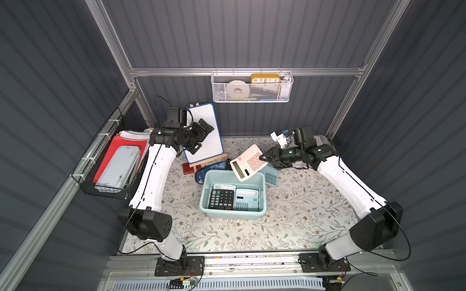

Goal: Put the calculator in the storage box
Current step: Place the calculator in the storage box.

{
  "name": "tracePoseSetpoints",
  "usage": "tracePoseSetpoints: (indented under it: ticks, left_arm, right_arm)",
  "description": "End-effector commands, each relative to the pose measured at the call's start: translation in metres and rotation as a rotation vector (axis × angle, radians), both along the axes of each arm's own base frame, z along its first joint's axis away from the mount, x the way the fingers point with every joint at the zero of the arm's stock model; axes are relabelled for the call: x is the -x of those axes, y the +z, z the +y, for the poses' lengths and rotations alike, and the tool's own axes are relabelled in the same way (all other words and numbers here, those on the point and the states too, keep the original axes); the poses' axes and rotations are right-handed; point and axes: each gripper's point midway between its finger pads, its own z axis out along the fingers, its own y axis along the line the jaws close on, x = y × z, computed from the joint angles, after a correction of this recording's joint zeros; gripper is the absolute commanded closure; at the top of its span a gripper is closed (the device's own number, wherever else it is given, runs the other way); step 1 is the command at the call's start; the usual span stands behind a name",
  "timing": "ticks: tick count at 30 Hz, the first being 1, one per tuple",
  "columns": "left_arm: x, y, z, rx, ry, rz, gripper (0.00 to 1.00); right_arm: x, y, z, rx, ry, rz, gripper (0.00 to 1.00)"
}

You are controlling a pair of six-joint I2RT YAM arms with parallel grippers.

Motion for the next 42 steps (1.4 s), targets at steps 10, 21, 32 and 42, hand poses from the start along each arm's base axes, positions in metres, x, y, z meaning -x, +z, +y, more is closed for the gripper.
tracePoseSetpoints:
  ticks: [10,21,32,42]
  left_arm:
    - [0.017,-0.008,0.009,-0.047,-0.028,0.022,0.01]
    - [0.022,-0.016,0.009,-0.045,-0.034,0.036,0.01]
    - [0.018,-0.021,0.007,-0.045,-0.05,0.044,0.01]
    - [0.014,-0.024,0.008,-0.046,-0.054,0.045,0.01]
  right_arm:
    - [0.056,-0.026,0.019,0.182,0.434,0.005,1.0]
    - [0.066,-0.064,0.032,0.304,0.617,0.056,1.0]
    - [0.051,-0.095,0.048,0.379,0.659,0.047,1.0]
    - [0.041,-0.12,0.047,0.448,0.665,0.064,0.97]
